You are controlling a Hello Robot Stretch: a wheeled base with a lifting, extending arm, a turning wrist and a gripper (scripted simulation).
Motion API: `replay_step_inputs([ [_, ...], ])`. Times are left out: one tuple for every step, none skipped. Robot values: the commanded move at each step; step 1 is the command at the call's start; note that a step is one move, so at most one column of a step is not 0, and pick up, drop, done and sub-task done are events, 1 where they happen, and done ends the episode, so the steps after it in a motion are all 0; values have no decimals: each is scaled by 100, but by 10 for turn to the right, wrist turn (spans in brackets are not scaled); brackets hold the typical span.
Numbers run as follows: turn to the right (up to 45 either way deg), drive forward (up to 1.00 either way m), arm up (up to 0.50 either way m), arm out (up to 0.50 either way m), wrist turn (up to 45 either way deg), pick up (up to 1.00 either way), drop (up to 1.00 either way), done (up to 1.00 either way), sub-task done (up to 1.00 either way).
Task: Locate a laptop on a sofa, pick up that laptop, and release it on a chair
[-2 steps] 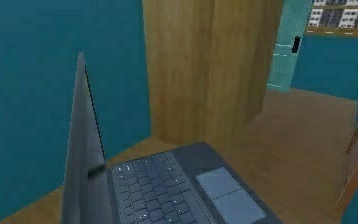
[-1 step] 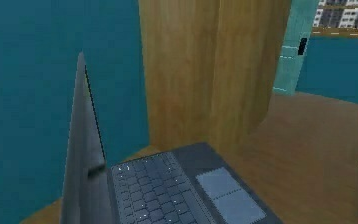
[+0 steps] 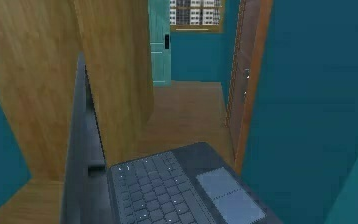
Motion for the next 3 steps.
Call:
replay_step_inputs([
  [0, 100, 0, 0, 0, 0, 0, 0, 0],
  [0, 30, 0, 0, 0, 0, 0, 0, 0],
  [0, 100, 0, 0, 0, 0, 0, 0, 0],
])
